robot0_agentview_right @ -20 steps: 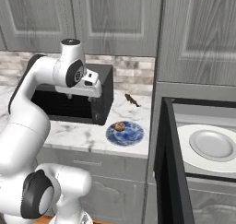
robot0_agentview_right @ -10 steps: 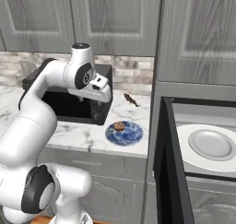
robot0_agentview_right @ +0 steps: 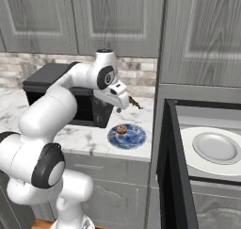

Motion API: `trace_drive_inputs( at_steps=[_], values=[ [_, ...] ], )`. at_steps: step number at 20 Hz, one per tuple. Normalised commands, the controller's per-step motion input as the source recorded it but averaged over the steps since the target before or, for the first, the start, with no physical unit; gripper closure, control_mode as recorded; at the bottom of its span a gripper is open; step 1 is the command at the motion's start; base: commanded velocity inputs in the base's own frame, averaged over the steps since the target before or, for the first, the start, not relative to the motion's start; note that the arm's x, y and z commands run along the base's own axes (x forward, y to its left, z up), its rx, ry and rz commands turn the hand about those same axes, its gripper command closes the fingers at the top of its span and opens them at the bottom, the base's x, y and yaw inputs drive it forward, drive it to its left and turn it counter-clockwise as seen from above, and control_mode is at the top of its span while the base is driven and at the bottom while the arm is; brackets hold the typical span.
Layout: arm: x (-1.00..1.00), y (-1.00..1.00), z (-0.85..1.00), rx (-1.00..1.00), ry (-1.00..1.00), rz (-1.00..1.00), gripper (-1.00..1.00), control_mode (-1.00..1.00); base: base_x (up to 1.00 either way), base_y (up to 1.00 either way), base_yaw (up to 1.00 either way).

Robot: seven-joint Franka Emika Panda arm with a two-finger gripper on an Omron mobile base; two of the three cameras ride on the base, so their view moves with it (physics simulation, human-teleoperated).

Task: Pick the mushroom from the counter and place it in the microwave.

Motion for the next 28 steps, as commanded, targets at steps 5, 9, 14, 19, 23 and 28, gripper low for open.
trace_drive_inputs(
  at_steps=[5,9,14,19,23,28],
  values=[
    [0.04,-0.11,-0.57,0.00,0.00,-0.14,-1.00,-1.00,0.00,0.00,0.00],
    [0.02,0.00,-0.47,0.00,-0.02,-0.17,-1.00,-1.00,0.00,0.00,0.00],
    [0.01,0.00,-0.50,0.00,-0.14,-0.13,-1.00,-1.00,0.00,0.00,0.00],
    [0.16,0.00,-0.50,0.00,-0.17,-0.03,-1.00,-1.00,0.00,0.00,0.00],
    [0.51,0.00,-0.36,0.00,-0.14,0.00,-1.00,-1.00,0.00,0.00,0.00],
    [0.47,0.00,-0.33,0.01,-0.16,0.00,-1.00,-1.00,0.00,0.00,0.00]
  ],
)
